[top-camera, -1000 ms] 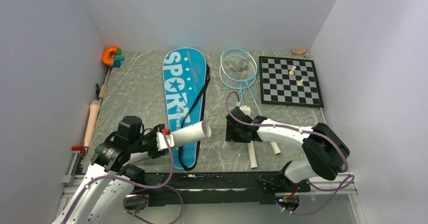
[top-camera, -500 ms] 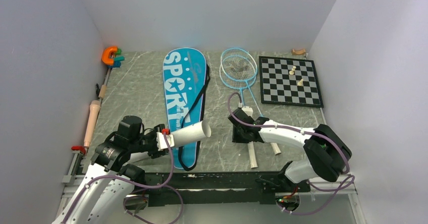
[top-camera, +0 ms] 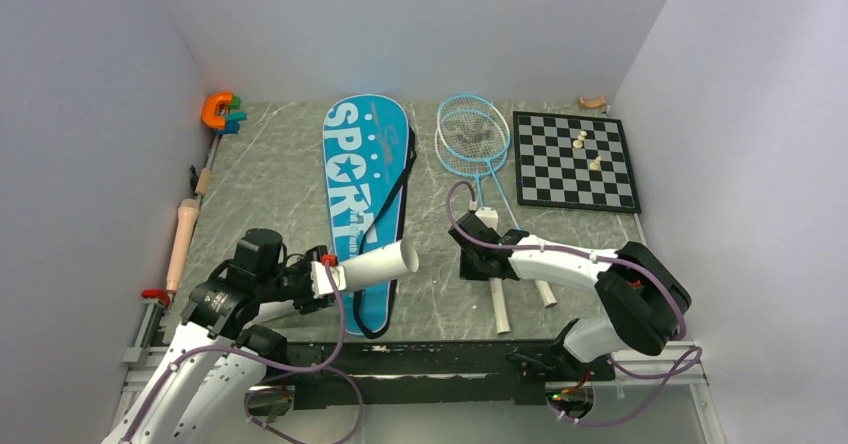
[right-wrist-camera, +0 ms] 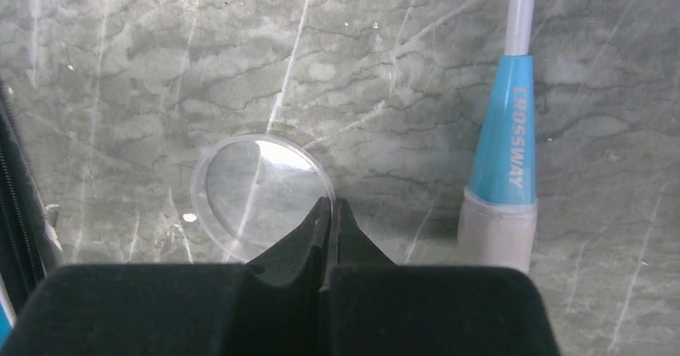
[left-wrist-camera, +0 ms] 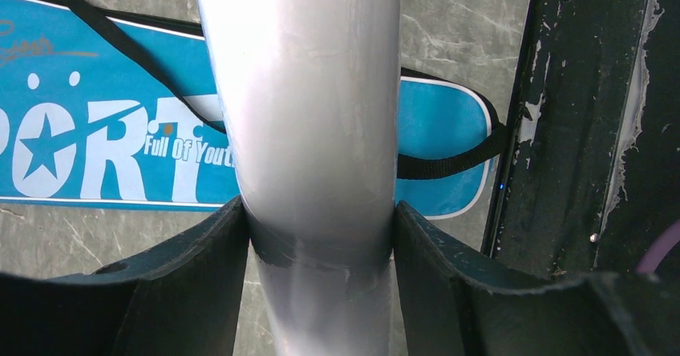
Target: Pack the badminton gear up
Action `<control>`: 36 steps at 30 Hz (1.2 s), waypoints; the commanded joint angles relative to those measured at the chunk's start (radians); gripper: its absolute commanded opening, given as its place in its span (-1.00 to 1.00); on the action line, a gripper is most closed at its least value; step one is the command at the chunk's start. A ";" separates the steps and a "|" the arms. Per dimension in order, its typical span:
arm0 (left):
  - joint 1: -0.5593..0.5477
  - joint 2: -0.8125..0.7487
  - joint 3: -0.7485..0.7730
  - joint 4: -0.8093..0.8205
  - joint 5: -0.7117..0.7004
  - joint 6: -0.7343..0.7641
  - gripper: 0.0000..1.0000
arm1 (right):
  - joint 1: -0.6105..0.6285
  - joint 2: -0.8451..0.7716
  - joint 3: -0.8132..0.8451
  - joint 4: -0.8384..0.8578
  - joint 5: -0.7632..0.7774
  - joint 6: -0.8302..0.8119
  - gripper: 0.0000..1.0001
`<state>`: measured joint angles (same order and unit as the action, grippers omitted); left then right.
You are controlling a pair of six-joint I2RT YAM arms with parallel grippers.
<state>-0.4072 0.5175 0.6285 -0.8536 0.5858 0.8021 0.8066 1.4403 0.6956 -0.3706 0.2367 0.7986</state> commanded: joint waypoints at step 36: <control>-0.004 0.025 0.039 0.022 0.064 0.056 -0.26 | -0.075 -0.365 0.100 0.248 -0.810 -0.073 -1.00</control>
<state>-0.4072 0.5388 0.6285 -0.8787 0.6064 0.8520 0.7147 1.0641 0.7536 -0.1638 -0.5774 0.7330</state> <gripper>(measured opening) 0.629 0.009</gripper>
